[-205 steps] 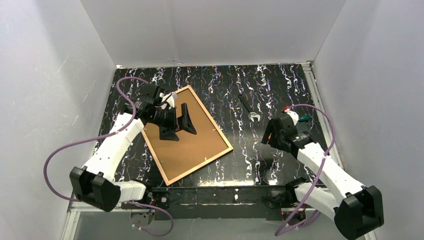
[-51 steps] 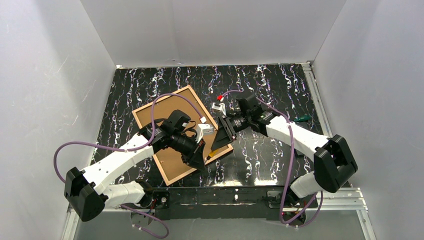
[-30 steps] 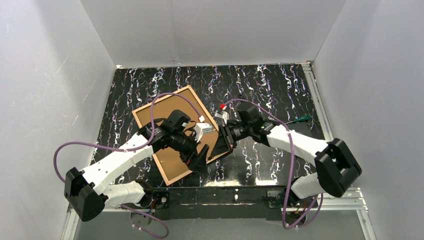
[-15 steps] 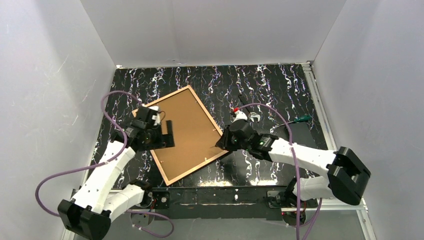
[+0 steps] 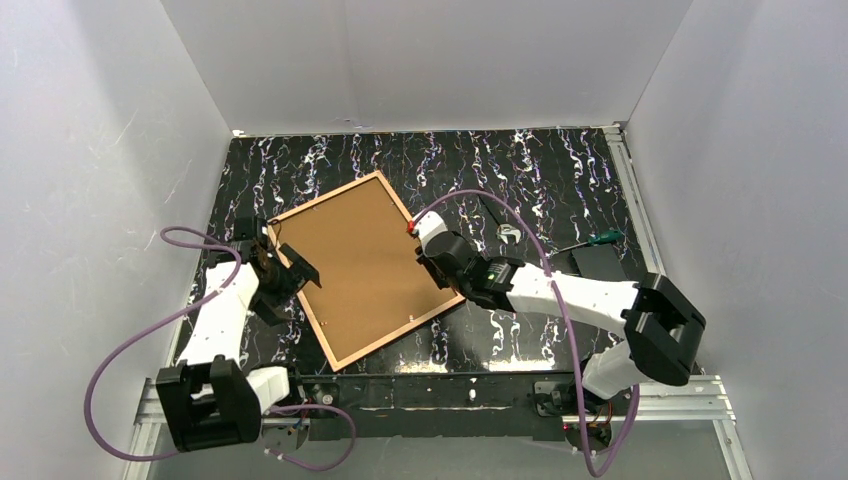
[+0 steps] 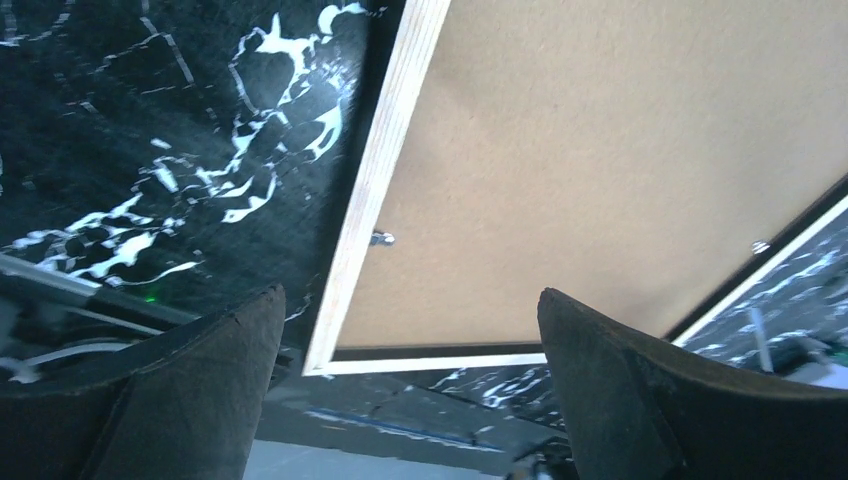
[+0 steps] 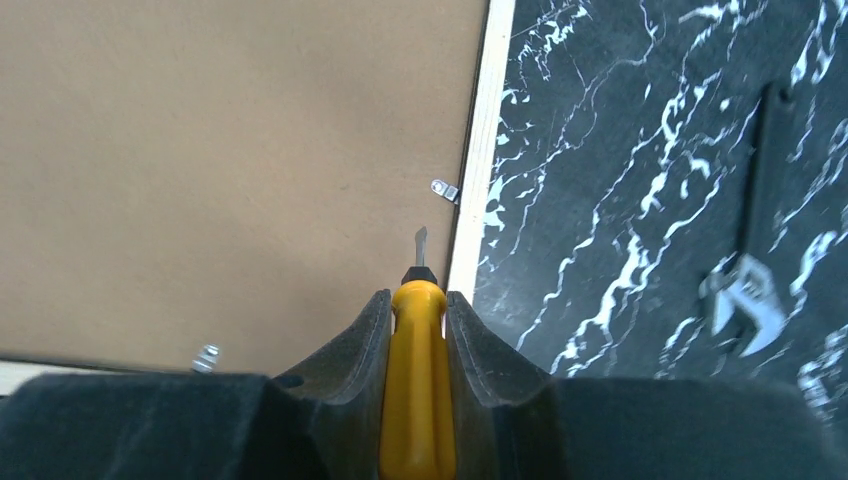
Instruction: Take the photo out of the frame
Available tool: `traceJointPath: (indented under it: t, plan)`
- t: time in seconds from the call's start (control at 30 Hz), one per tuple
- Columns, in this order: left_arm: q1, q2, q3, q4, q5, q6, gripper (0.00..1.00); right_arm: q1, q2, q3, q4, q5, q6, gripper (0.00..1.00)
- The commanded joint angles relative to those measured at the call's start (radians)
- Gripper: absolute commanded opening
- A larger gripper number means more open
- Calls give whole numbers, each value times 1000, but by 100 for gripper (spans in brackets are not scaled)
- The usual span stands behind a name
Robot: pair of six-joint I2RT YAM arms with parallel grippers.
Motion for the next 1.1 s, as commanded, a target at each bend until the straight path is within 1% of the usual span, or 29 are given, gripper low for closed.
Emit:
traceJointPath:
  t: [0.0, 0.1, 0.2, 0.23, 0.3, 0.47, 0.57, 0.67, 0.77, 0.93, 0.97, 1.07]
  plan:
    - [52, 42, -47, 15, 164, -50, 98, 5, 31, 24, 84, -42, -372, 1]
    - [52, 85, -61, 62, 241, -17, 98, -1, 69, 54, 86, -71, -424, 1]
    - [54, 130, -69, 59, 246, 16, 98, -7, 103, 74, 86, -88, -445, 1]
    - [56, 137, -72, 60, 249, 17, 98, -13, 113, 79, 110, -97, -448, 1]
    - [59, 143, -84, 90, 278, 11, 98, -23, 126, 84, 118, -114, -456, 1]
    - [60, 148, -93, 101, 294, 15, 91, -49, 138, 96, 121, -134, -481, 1]
    - [60, 152, -81, 68, 263, 30, 92, -65, 147, 109, 115, -141, -495, 1]
    - [59, 135, -70, 38, 203, 51, 94, -76, 148, 123, 107, -156, -500, 1]
    - [59, 126, -90, 31, 153, 49, 94, -95, 164, 140, 97, -174, -507, 1]
    - [59, 172, -129, 121, 213, 34, 95, -116, 183, 158, 97, -200, -519, 1]
    - [60, 186, -127, 123, 215, 36, 94, -117, 187, 162, 72, -207, -519, 1]
    - [60, 214, -116, 116, 215, 39, 92, -120, 204, 173, 67, -224, -519, 1]
